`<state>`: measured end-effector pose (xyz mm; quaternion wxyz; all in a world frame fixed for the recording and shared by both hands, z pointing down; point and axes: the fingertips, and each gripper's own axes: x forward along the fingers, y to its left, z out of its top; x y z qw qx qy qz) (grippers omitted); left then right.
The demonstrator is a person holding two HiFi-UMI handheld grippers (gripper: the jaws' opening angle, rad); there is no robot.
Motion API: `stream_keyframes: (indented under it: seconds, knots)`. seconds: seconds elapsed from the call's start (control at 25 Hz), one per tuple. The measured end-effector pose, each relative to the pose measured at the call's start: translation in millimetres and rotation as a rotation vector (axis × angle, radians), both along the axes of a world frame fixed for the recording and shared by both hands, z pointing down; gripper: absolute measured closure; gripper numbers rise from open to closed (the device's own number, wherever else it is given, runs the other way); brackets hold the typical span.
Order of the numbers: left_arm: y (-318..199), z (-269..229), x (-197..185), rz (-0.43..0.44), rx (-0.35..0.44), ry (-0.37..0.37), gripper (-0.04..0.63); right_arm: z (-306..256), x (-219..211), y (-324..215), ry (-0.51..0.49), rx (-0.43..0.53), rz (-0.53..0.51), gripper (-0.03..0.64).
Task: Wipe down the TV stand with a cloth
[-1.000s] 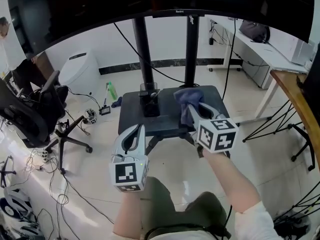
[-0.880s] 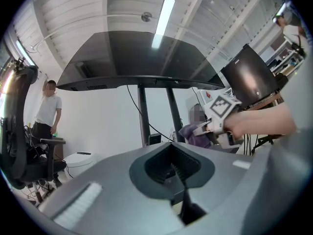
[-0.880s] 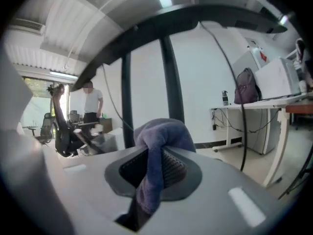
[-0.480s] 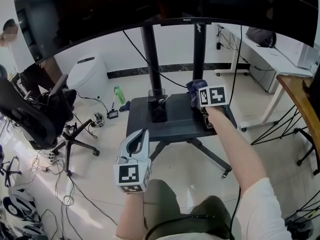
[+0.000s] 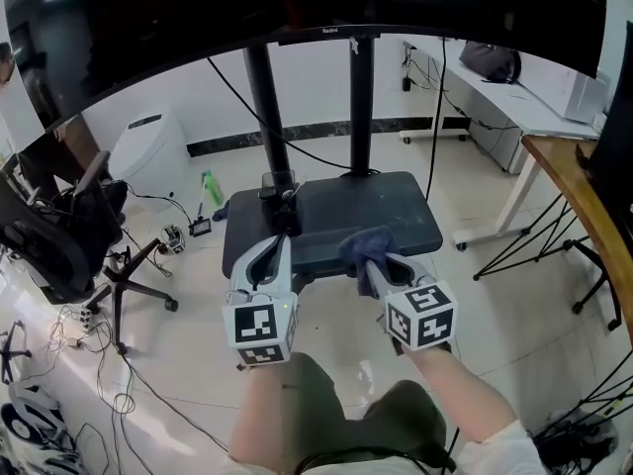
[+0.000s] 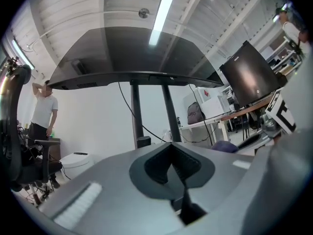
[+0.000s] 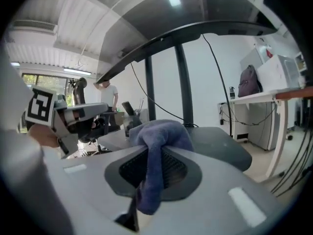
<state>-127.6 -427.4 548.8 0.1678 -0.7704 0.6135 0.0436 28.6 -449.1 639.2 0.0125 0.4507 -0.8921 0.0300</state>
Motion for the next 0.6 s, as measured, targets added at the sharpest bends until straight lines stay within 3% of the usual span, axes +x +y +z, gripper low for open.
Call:
stream_keyframes:
  seconds: [0.12,0.2,0.28,0.44,0.6]
  knots:
    - [-3,-4,18,0.027,0.007,-0.014,0.580,-45,19,-9,-0.041,0.079,0.032,0.565]
    - [-11,-4,29,0.044,-0.009,-0.023,0.580,-76,35,-43,-0.062,0.073,0.032,0.565]
    - [-15,-4,38,0.062,-0.025,-0.019,0.580,-79,51,-103,-0.060,-0.030,0.048,0.565]
    - [-12,-4,42,0.069,-0.018,-0.017,0.580,-14,88,-225,0.005,-0.327,0.198,0.565]
    - [-12,3,32,0.060,-0.037,-0.017,0.580,20,88,-257,0.129,-0.380,0.211,0.564]
